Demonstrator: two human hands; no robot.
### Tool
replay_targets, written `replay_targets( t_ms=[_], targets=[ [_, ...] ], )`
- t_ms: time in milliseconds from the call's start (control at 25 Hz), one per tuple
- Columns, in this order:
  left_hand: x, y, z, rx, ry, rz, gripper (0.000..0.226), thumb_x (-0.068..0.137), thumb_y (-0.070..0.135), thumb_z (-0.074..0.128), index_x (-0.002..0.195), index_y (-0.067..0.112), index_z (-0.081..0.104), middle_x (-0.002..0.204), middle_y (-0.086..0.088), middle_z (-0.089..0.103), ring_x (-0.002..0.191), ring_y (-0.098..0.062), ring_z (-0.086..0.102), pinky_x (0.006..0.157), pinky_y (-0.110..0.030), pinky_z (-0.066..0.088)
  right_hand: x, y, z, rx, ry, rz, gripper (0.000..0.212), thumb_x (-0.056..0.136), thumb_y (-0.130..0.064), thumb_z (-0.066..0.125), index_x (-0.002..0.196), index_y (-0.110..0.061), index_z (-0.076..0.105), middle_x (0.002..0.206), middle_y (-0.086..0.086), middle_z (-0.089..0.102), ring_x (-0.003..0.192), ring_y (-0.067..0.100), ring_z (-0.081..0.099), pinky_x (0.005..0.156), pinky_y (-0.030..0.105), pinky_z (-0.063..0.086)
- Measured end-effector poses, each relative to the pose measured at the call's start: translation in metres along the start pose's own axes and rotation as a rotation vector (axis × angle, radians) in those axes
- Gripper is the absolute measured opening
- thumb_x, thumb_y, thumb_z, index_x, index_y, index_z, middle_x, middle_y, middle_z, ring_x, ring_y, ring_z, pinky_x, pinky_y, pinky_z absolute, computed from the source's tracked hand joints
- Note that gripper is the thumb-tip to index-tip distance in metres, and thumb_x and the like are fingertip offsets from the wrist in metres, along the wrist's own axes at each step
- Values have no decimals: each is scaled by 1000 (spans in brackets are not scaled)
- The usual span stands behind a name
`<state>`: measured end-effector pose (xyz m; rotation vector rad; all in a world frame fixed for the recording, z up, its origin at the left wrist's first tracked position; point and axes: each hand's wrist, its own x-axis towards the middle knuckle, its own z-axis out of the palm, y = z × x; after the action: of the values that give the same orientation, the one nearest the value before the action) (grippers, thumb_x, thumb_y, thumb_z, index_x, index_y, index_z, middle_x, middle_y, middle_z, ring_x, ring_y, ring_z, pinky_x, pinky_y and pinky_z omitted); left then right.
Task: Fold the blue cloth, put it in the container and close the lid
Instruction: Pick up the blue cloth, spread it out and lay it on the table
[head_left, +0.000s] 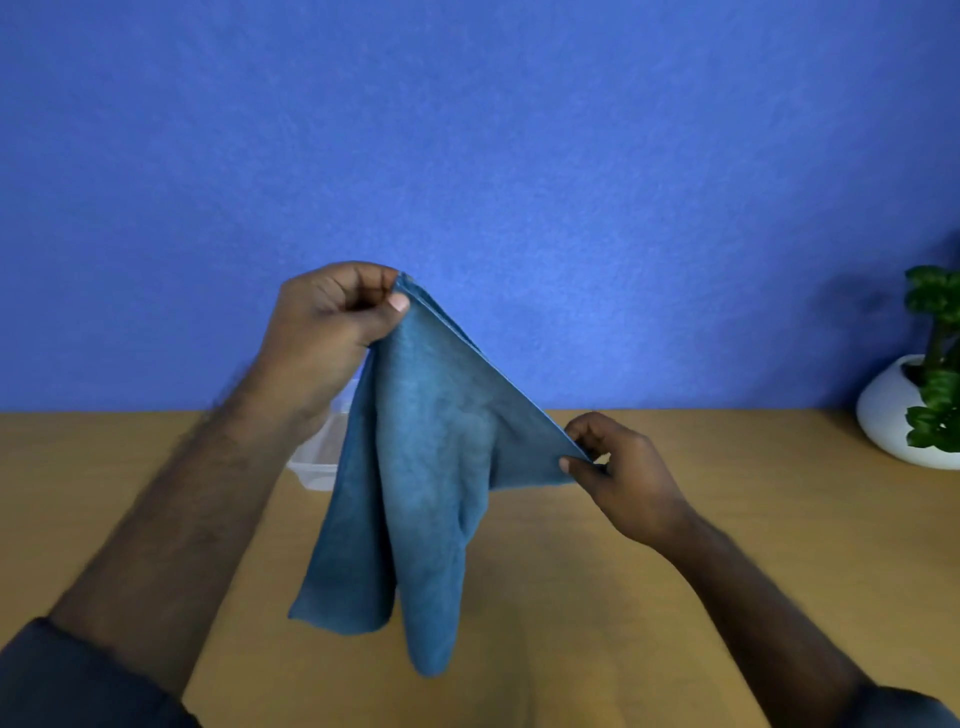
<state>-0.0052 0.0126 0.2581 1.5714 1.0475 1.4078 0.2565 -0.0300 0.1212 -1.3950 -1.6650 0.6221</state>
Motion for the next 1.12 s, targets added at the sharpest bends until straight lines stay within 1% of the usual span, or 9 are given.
replay_targets(
  t_ms=[160, 320, 440, 560, 680, 800, 920, 1040, 1120],
  targets=[
    [6, 0, -19, 21, 56, -2, 17, 91, 0, 61, 88, 15, 68, 82, -5, 63, 76, -15, 55, 75, -28, 47, -6, 8, 0, -50, -35, -159, 35, 85, -3, 66, 90, -34, 51, 86, -12, 59, 79, 11, 52, 61, 11, 38],
    [11, -2, -32, 58, 75, 5, 19, 90, 3, 62, 87, 21, 69, 80, -1, 63, 72, -11, 55, 72, -24, 46, -7, 18, -1, -244, -108, -215, 33, 88, -15, 68, 88, -46, 55, 86, -18, 59, 89, 7, 50, 68, 16, 37],
    [14, -2, -42, 90, 91, 19, 21, 90, 5, 63, 85, 24, 70, 76, 6, 67, 70, -6, 58, 71, -22, 49, -5, 20, 2, -60, -40, -97, 20, 86, -15, 72, 82, -34, 64, 81, -14, 64, 80, 5, 55, 63, 19, 38],
    [18, -7, -54, 163, 150, 8, 22, 90, 5, 63, 82, 24, 69, 71, 13, 69, 70, -7, 60, 77, -28, 52, 7, 11, -10, 203, 129, 26, 14, 85, -7, 72, 79, -18, 66, 77, -6, 66, 68, 5, 56, 62, 28, 43],
    [17, -22, -63, 200, 194, -53, 19, 91, 4, 61, 83, 20, 68, 79, -1, 67, 78, -17, 60, 87, -41, 53, 20, -8, -29, 403, 213, 26, 12, 85, -1, 69, 81, -11, 64, 72, 1, 66, 64, 11, 58, 65, 31, 48],
    [13, -39, -66, 179, 230, -155, 14, 91, 4, 60, 84, 15, 67, 86, -11, 64, 85, -23, 58, 90, -45, 54, 30, -31, -47, 550, 230, -32, 15, 88, 1, 65, 88, -14, 63, 64, 4, 64, 58, 12, 59, 61, 27, 55],
    [8, -49, -65, 164, 263, -230, 21, 91, 7, 60, 74, 21, 64, 74, 3, 65, 75, -15, 60, 77, -31, 52, 36, -43, -57, 454, 222, -76, 17, 90, -2, 64, 97, -18, 65, 67, 17, 56, 59, 16, 56, 62, 28, 55],
    [3, -51, -66, 11, 169, -265, 25, 92, 10, 58, 73, 22, 69, 72, 11, 70, 70, -8, 65, 75, -27, 55, 40, -44, -66, 379, 227, -56, 17, 91, -4, 64, 98, -19, 69, 66, 12, 55, 62, 13, 53, 62, 26, 51],
    [2, -54, -65, 45, 160, -263, 26, 91, 10, 60, 72, 24, 70, 74, 9, 69, 73, -8, 64, 77, -27, 54, 45, -41, -69, 210, 251, -9, 17, 90, -10, 67, 100, -23, 70, 64, 0, 61, 62, 7, 53, 63, 18, 46]
  ],
)
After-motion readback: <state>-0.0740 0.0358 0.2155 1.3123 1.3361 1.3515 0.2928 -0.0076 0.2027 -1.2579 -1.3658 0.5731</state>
